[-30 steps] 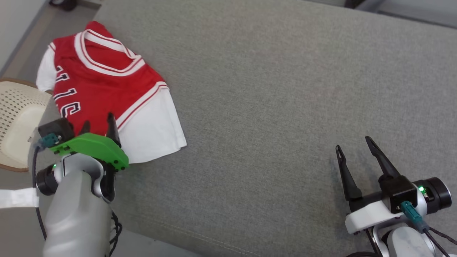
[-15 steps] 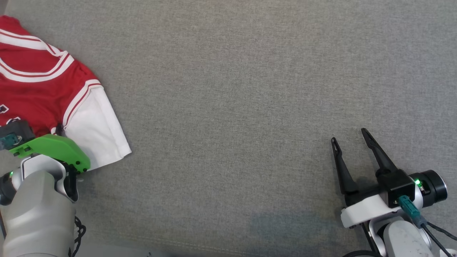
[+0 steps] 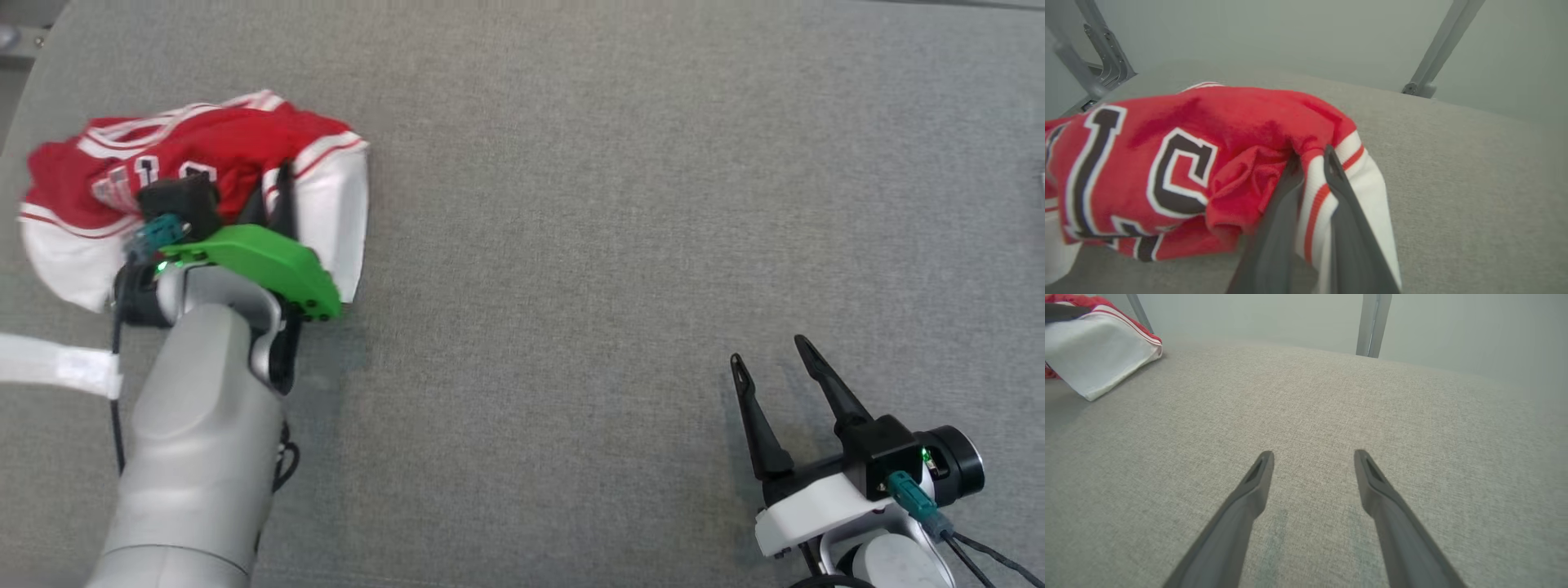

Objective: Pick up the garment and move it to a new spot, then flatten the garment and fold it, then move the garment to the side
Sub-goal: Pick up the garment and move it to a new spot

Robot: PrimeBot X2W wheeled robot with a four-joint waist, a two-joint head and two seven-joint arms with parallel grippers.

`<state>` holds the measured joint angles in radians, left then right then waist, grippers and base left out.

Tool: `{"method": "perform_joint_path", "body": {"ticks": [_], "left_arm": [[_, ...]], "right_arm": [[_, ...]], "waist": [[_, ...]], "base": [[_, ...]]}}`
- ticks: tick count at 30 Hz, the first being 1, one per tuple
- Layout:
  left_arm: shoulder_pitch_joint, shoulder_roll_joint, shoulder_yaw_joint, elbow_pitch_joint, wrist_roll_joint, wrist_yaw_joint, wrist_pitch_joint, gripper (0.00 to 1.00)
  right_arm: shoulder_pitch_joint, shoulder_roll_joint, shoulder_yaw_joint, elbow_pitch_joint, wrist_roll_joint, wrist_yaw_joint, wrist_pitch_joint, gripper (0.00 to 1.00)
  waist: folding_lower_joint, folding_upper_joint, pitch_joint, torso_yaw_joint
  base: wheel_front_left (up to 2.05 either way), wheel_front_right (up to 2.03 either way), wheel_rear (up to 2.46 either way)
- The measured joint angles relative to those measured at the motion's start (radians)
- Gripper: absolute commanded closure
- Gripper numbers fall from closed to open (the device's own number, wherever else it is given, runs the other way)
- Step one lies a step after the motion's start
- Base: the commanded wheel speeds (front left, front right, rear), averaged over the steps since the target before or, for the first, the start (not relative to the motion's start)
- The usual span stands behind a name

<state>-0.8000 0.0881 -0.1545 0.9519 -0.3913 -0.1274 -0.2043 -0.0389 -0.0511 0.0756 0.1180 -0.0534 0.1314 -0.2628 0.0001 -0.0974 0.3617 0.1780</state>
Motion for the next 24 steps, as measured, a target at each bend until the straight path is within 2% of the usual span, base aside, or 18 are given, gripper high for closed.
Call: {"method": "perform_joint_path", "body": {"ticks": [4,7,14,19,24], "left_arm": [[0.039,-0.019,-0.137,-0.201,-0.08,0.0,0.075,1.0],[0.072,-0.019,-0.204,-0.347,-0.117,0.0,0.131,1.0],[0.141,-0.03,-0.343,-0.619,-0.128,0.005,0.275,1.0],[0.189,-0.036,-0.453,-0.682,-0.113,0.038,0.313,1.0],[0.258,-0.039,-0.573,-0.645,-0.117,0.053,0.316,1.0]], "right_arm": [[0.016,0.001,0.005,0.003,0.031,0.0,0.0,0.0],[0.026,0.001,0.013,0.005,0.056,0.0,0.0,0.0],[0.035,0.002,0.012,0.002,0.102,0.0,0.0,0.0],[0.035,0.002,0.011,0.0,0.129,0.0,0.0,0.0],[0.042,0.001,0.007,0.001,0.153,0.0,0.0,0.0]], "waist": [[0.0,0.0,-0.038,-0.043],[0.0,0.0,-0.059,-0.088],[-0.0001,0.0,-0.086,-0.219],[0.0,0.0,-0.087,-0.323],[-0.0001,0.0,-0.077,-0.418]], "base": [[0.0,0.0,0.0],[0.0,0.0,0.0],[0.0,0.0,0.0],[0.0,0.0,0.0],[0.0,0.0,0.0]]}}
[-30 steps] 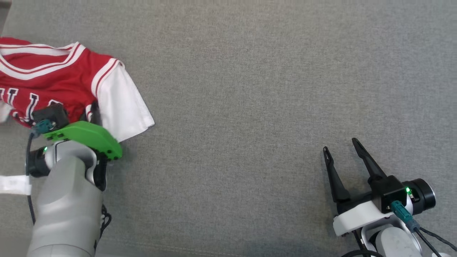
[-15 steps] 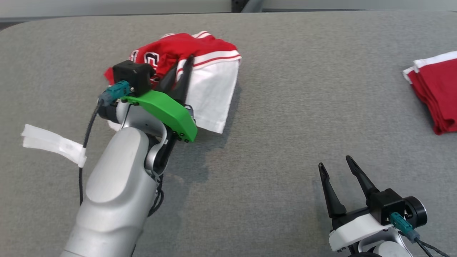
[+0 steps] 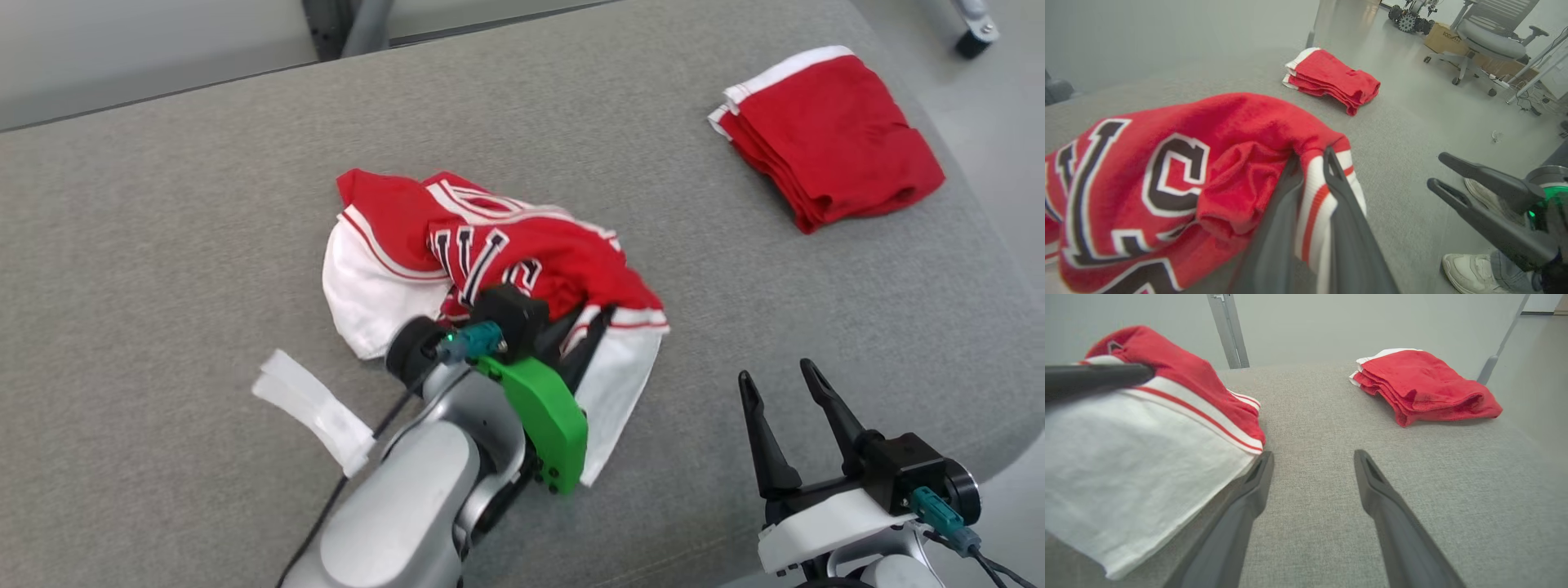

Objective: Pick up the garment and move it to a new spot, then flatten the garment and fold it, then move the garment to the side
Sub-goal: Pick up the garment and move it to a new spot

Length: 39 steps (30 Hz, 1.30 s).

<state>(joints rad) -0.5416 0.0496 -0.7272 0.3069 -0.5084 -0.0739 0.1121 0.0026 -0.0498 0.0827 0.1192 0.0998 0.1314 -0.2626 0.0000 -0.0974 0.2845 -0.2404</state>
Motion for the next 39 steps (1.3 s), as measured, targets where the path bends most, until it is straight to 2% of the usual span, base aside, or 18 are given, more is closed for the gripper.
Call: {"method": "perform_joint_path", "body": {"ticks": [5,10,11,12,13,16,20,23,26,32,36,39], "left_arm": [[0.067,-0.001,-0.058,0.097,-0.01,0.022,-0.015,1.0],[0.081,0.0,-0.073,0.15,-0.02,0.03,-0.045,1.0],[0.081,0.0,-0.075,0.156,-0.026,0.034,-0.055,0.81],[0.082,0.0,-0.074,0.16,-0.032,0.041,-0.069,0.37],[0.083,-0.001,-0.072,0.165,-0.04,0.05,-0.077,0.0],[0.103,0.002,-0.05,0.162,-0.048,0.085,-0.113,0.0],[0.153,0.035,0.008,0.054,-0.055,0.142,-0.182,0.0],[0.224,0.114,0.055,-0.05,-0.058,0.2,-0.208,0.0],[0.289,0.196,0.104,-0.137,-0.054,0.237,-0.228,0.0],[0.419,0.304,0.167,-0.16,-0.076,0.246,-0.302,0.0],[0.496,0.341,0.215,-0.1,-0.069,0.226,-0.364,0.0],[0.542,0.336,0.271,-0.077,-0.047,0.216,-0.37,0.0]], "right_arm": [[0.014,0.0,-0.012,0.003,0.009,0.0,0.0,0.0],[0.014,0.0,-0.026,0.011,0.002,0.0,0.0,0.0],[0.014,0.001,-0.028,0.013,0.0,0.0,0.0,0.0],[0.014,0.001,-0.027,0.014,-0.007,0.0,0.0,0.0],[0.014,0.001,-0.028,0.016,-0.011,0.0,0.0,0.0],[0.013,0.001,-0.033,0.015,-0.03,0.0,0.0,0.0],[0.018,0.001,-0.068,-0.017,-0.043,0.0,0.0,0.0],[0.036,0.002,-0.105,-0.047,-0.057,0.0,0.0,0.0],[0.045,0.002,-0.147,-0.075,-0.067,0.0,0.0,0.0],[0.079,0.001,-0.219,-0.091,-0.094,0.0,0.0,0.0],[0.102,0.001,-0.239,-0.096,-0.104,0.0,0.0,0.0],[0.12,0.001,-0.243,-0.085,-0.103,0.0,0.0,0.0]], "waist": [[0.0,0.0,0.016,-0.064],[0.0,0.0,0.028,-0.067],[0.0,0.0,0.03,-0.062],[0.0,0.0,0.03,-0.055],[0.0,0.0,0.03,-0.048],[0.0,0.0,0.02,-0.026],[0.0,-0.0001,-0.01,0.012],[0.0,0.0,-0.034,0.046],[0.0,0.0,-0.058,0.085],[0.0,-0.0001,-0.108,0.17],[0.0,-0.0001,-0.148,0.237],[0.0,-0.0001,-0.172,0.27]], "base": [[0.0,0.0,0.0],[0.0,0.0,0.0],[0.0,0.0,0.0],[0.0,0.0,0.0],[0.0,0.0,0.0],[0.0,0.0,0.0],[0.0,0.0,0.0],[0.0,0.0,0.0],[0.0,0.0,0.0],[0.0,0.0,0.0],[0.0,0.0,0.0],[0.0,0.0,0.0]]}}
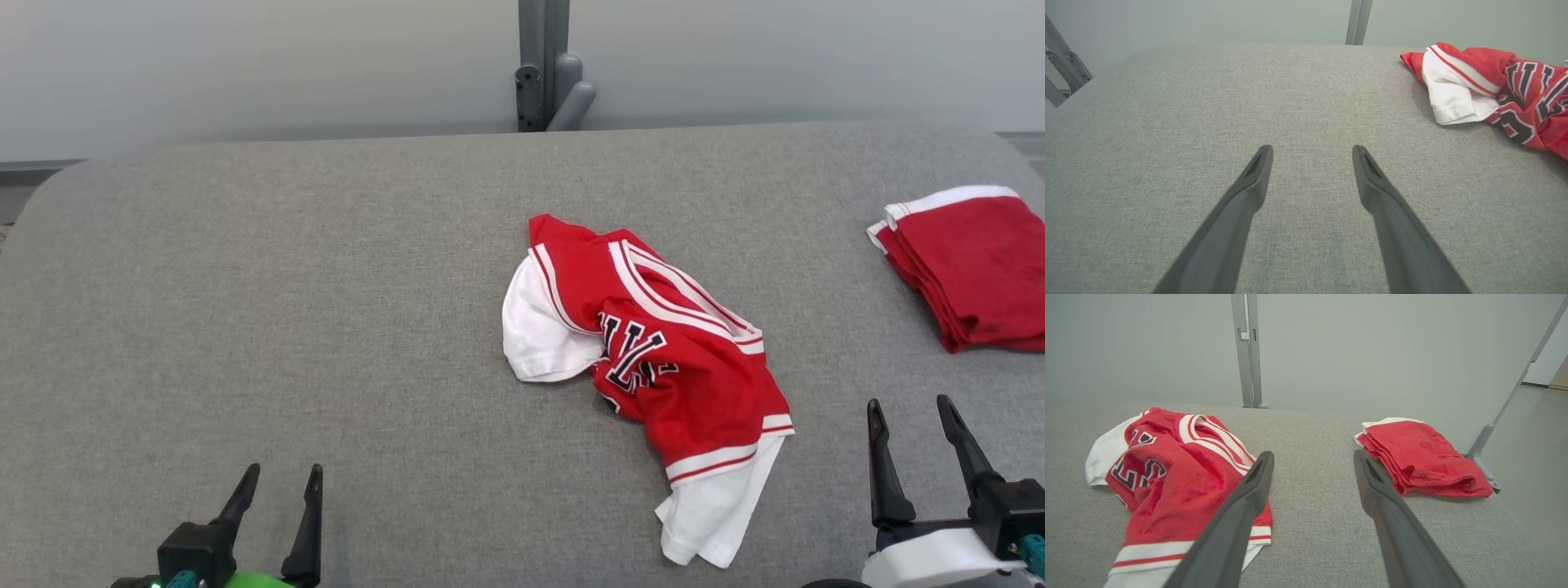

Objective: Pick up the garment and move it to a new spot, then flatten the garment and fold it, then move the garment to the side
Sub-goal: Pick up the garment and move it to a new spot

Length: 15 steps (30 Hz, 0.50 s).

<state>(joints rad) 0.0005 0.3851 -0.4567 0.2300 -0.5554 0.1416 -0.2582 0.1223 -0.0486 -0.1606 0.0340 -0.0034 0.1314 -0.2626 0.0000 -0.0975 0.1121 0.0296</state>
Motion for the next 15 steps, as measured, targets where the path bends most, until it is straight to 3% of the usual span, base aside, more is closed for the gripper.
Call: {"method": "perform_joint_path", "body": {"ticks": [4,15], "left_arm": [[0.073,-0.039,0.12,-0.041,0.072,-0.036,-0.005,0.0],[0.23,-0.176,0.393,-0.094,0.233,-0.2,-0.006,0.0]], "right_arm": [[0.033,-0.001,0.008,0.019,0.012,0.0,0.0,0.0],[0.096,0.0,-0.022,0.081,0.031,0.0,0.0,0.0]], "waist": [[0.0,-0.0001,-0.036,0.029],[0.0,-0.0001,-0.083,0.049]], "base": [[0.0,0.0,0.0],[0.0,0.0,0.0]]}}
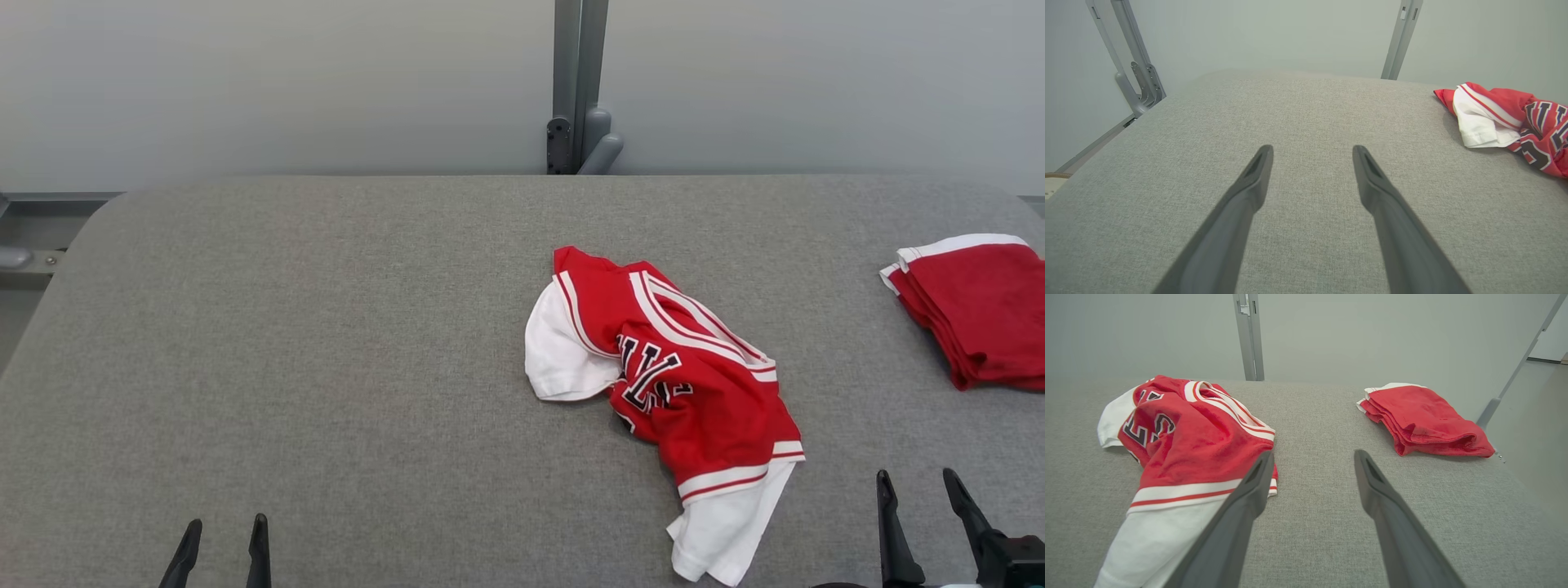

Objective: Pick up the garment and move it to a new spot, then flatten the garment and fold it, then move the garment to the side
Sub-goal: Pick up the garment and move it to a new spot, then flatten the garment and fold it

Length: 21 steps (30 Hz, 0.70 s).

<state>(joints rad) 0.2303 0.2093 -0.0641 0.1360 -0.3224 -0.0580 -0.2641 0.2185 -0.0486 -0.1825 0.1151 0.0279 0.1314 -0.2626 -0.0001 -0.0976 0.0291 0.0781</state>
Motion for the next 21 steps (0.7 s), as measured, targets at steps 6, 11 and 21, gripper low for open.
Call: {"method": "perform_joint_path", "body": {"ticks": [6,11,21], "left_arm": [[0.006,-0.041,0.068,0.001,0.049,-0.047,0.0,0.0],[0.004,-0.063,0.094,0.002,0.076,-0.065,0.0,0.0],[0.003,-0.066,0.057,-0.003,0.071,-0.07,0.0,0.0]], "right_arm": [[-0.001,0.0,0.001,0.003,0.0,0.0,0.0,0.0],[-0.004,0.0,0.008,0.003,0.003,0.0,0.0,0.0],[-0.008,0.0,0.012,-0.004,0.002,0.0,0.0,0.0]], "waist": [[0.0,0.0,0.003,-0.014],[0.0,0.0,0.009,-0.021],[0.0,0.0,0.013,-0.03]], "base": [[0.0,0.0,0.0],[0.0,0.0,0.0],[0.0,0.0,0.0]]}}
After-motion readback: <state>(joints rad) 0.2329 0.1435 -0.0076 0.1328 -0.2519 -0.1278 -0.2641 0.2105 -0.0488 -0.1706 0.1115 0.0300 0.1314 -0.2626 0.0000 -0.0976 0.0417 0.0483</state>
